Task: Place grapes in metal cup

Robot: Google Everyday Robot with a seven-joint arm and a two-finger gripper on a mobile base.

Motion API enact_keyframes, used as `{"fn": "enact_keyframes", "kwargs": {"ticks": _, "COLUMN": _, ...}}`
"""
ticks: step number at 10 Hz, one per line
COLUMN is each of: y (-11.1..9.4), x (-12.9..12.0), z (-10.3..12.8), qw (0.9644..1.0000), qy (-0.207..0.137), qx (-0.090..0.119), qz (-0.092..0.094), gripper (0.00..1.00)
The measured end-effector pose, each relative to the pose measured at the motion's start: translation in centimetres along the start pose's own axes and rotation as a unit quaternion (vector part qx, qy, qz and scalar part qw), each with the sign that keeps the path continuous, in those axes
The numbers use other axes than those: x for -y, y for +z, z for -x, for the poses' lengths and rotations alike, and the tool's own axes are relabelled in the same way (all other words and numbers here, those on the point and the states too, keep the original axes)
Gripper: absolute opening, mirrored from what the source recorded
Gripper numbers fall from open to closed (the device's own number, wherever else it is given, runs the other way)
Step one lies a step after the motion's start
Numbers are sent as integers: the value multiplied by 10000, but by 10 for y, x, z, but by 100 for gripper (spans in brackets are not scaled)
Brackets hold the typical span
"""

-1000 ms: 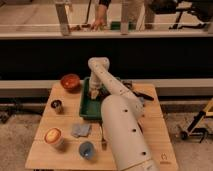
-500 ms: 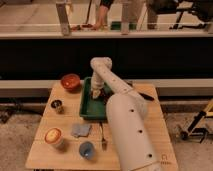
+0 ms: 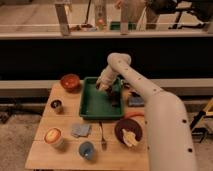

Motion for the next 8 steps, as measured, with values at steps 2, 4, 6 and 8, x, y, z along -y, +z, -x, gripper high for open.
{"fn": "enact_keyframes", "kwargs": {"ticks": 2, "y": -59, "x": 3, "z": 12, "qw": 9970, "qy": -141, "qx": 492, "qz": -579, "gripper": 0}}
{"fn": "enact_keyframes", "kwargs": {"ticks": 4, "y": -123, "x": 11, "z": 44, "qw": 9873, "qy": -538, "qx": 1056, "qz": -1058, "gripper": 0}}
{"fn": "enact_keyframes", "kwargs": {"ticks": 6, "y": -146, "x": 15, "z": 65, "qw": 9812, "qy": -797, "qx": 1318, "qz": -1165, "gripper": 0}}
{"fn": "enact_keyframes", "kwargs": {"ticks": 8, "y": -147, "x": 18, "z": 97, "qw": 9761, "qy": -1150, "qx": 1489, "qz": -1087, "gripper": 0}}
